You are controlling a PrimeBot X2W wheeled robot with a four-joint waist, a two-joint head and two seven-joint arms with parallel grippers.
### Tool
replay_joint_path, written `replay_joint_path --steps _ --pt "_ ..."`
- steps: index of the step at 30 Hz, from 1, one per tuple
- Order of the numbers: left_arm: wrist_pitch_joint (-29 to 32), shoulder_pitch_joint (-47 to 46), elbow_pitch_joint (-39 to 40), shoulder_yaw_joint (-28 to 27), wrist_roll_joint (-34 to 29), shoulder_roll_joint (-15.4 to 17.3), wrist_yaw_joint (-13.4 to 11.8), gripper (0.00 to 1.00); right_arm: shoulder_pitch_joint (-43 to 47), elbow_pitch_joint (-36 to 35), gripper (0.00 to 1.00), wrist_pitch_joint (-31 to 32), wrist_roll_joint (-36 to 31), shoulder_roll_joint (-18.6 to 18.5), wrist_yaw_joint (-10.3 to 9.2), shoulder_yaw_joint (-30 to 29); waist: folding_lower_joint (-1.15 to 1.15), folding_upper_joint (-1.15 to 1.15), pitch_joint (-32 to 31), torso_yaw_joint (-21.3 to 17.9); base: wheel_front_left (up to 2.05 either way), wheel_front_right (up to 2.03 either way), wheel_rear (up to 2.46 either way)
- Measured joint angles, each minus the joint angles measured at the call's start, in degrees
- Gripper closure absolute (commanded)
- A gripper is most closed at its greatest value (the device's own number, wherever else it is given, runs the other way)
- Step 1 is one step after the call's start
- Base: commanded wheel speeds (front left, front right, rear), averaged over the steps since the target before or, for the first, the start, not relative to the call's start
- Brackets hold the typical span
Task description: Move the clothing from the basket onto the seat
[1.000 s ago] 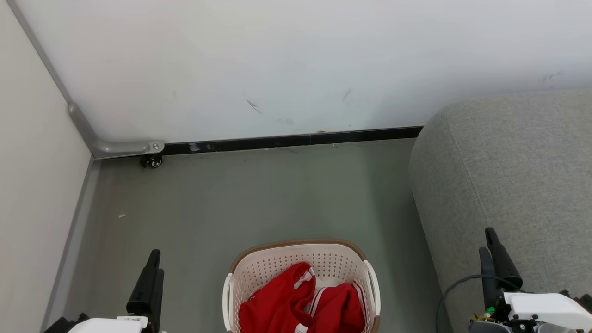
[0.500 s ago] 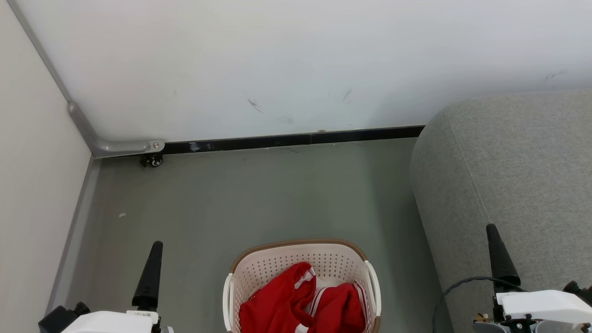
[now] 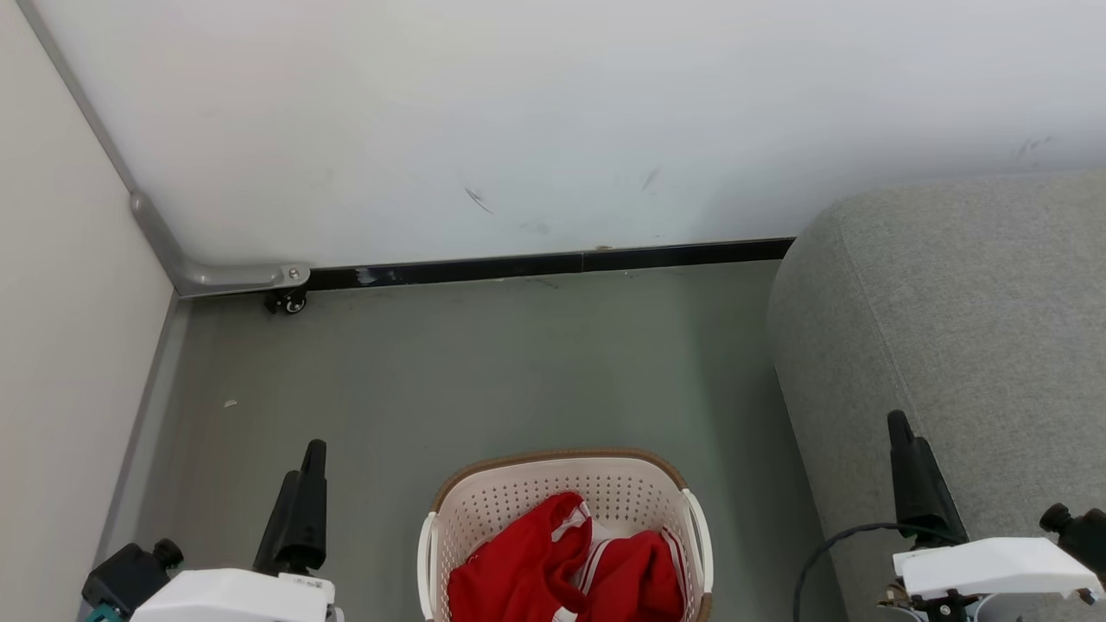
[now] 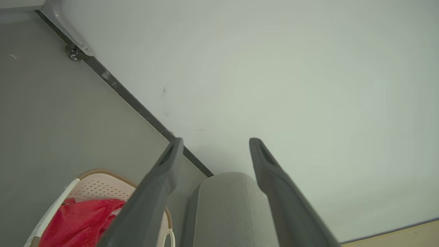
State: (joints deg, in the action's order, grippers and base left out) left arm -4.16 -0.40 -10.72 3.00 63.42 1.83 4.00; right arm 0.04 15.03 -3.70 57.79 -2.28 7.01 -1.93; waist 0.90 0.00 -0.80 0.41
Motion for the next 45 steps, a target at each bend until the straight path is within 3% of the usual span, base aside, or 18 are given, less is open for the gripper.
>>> replay_joint_path --steps 13,18,29,45 --pt "-2.60 0.01 1.66 4.28 -19.18 1.56 -2.05 0.00 0.04 0.20 0.00 -2.71 -12.74 0.03 0.02 1.46 -0.63 0.00 0.25 0.13 0.00 0.00 0.00" --pt "-3.50 0.01 1.86 6.41 -26.54 2.45 -3.21 0.00 0.03 0.89 0.00 -2.88 -17.61 0.03 0.03 2.37 -0.77 0.00 0.51 0.21 0.00 0.00 0.00" --pt "-5.88 0.02 1.79 10.33 -40.25 3.23 -5.77 0.00 -0.07 1.91 0.00 -4.72 -29.34 0.03 0.04 3.55 -0.83 0.00 1.21 0.34 0.00 0.00 0.00" --pt "-8.99 0.12 1.05 12.95 -54.14 3.03 -10.04 0.00 -1.52 3.24 0.00 -7.93 -46.06 0.01 0.05 4.26 -0.86 0.00 3.14 0.21 0.00 0.00 0.00"
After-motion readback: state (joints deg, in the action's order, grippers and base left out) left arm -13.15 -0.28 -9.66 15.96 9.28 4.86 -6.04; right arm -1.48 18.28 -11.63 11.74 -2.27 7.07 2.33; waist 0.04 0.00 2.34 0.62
